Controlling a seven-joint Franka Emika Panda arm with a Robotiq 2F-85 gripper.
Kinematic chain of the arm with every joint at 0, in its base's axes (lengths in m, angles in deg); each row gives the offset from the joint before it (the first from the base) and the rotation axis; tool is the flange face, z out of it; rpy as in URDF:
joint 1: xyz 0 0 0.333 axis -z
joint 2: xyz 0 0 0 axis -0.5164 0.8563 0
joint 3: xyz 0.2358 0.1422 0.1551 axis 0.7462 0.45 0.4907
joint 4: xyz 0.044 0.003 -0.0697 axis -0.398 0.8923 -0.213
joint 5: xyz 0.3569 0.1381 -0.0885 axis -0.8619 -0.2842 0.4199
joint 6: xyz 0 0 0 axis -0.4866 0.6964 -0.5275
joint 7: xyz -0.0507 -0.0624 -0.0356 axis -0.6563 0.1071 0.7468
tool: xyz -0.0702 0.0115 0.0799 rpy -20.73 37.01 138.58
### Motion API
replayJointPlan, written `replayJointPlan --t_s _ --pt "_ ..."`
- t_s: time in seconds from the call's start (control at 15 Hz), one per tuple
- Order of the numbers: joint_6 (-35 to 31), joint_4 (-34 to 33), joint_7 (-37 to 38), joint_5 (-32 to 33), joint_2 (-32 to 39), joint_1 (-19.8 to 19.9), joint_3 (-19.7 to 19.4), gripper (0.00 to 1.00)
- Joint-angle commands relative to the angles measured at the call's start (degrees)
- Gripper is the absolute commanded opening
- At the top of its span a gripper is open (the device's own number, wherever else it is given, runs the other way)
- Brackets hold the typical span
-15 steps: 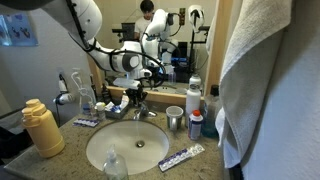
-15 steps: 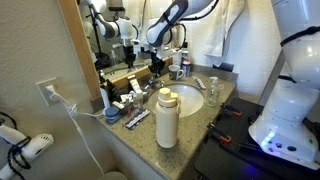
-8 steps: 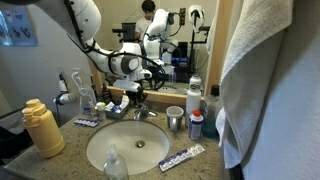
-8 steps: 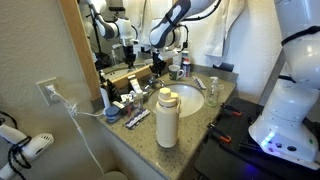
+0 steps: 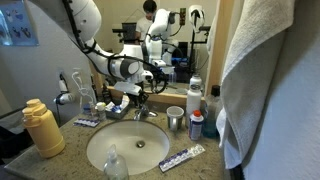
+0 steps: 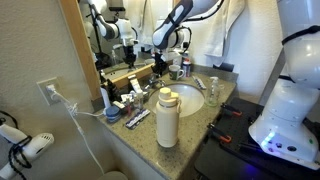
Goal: Lift the tap handle then push it down
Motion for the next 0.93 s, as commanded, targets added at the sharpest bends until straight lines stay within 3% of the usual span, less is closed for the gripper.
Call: replayJointPlan --t_s 0.0,0.33,0.87 --pt "0.9 9.4 -1.1 -1.7 -2.2 1.6 0.5 0.07" --pt "-1.6 11.3 -2.1 -4.4 -3.5 3.1 -0.1 0.07" --pt "-6.6 12.7 3.2 2.4 -5.9 0.1 -6.2 0.07"
